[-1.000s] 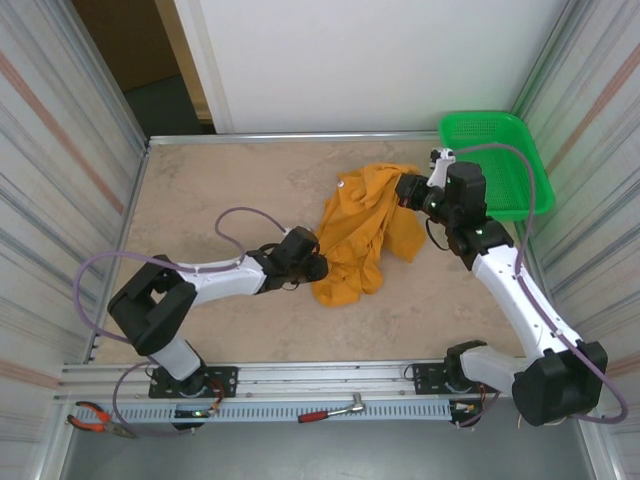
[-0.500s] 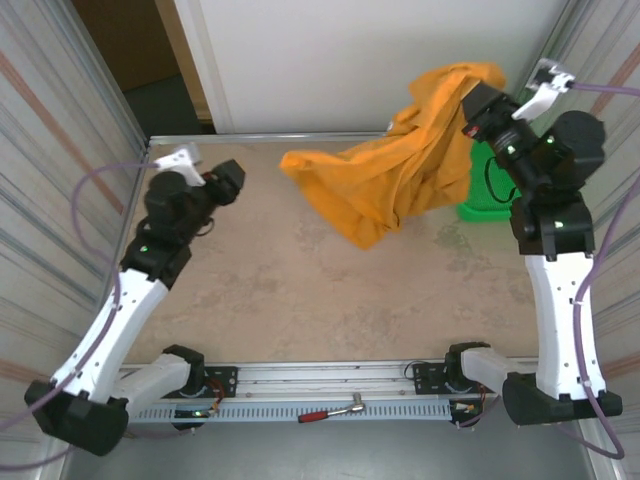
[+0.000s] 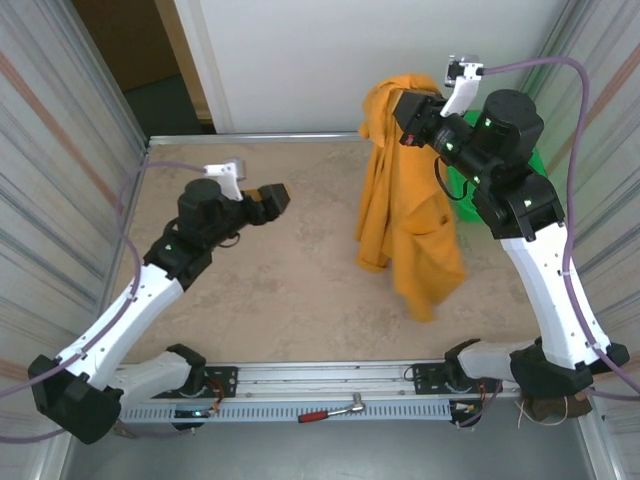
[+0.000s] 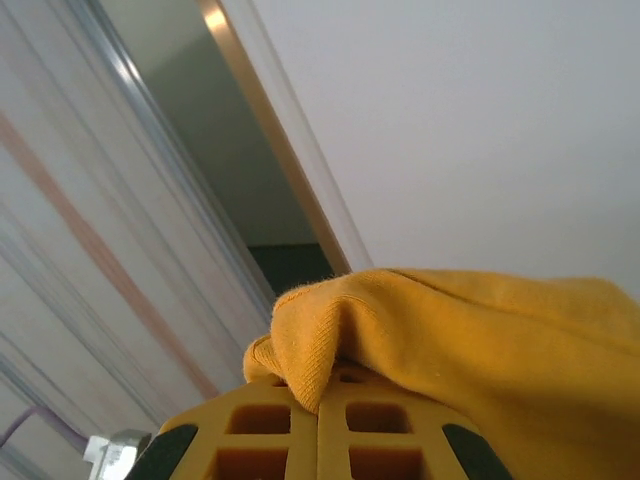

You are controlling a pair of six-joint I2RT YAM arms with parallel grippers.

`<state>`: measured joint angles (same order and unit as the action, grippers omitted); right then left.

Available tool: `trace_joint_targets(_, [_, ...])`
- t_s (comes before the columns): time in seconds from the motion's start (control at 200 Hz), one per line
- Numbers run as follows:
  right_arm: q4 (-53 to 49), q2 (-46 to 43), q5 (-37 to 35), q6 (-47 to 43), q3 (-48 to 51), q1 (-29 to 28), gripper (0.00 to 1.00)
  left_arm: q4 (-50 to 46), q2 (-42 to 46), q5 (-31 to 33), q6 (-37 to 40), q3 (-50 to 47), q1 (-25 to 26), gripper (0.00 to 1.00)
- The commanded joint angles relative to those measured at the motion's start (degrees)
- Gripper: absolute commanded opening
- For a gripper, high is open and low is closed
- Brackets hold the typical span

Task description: Fold the inside-out t-shirt

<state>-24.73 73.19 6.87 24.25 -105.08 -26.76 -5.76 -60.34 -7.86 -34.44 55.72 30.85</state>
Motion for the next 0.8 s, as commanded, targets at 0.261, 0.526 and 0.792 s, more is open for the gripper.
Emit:
trace_joint_targets(0.261, [3.31,-2.17,-2.24,-1.40,-0.83,-1.98,0.00,5.60,-4.15,17.04,1.80,-9.98,16.52,0.86])
trace_joint_targets(0.526, [4.25,-2.52,0.34,1.30,-0.83,-1.98,0.00,6.76,-4.69,28.07,0.48,-12.21,15.55,0.86])
trace_joint_targets(0.792, [4.32,-2.48,0.68,1.43,-0.57,-1.98,0.00,13.22,-5.69,23.96,-1.47,-14.46,14.51,0.86])
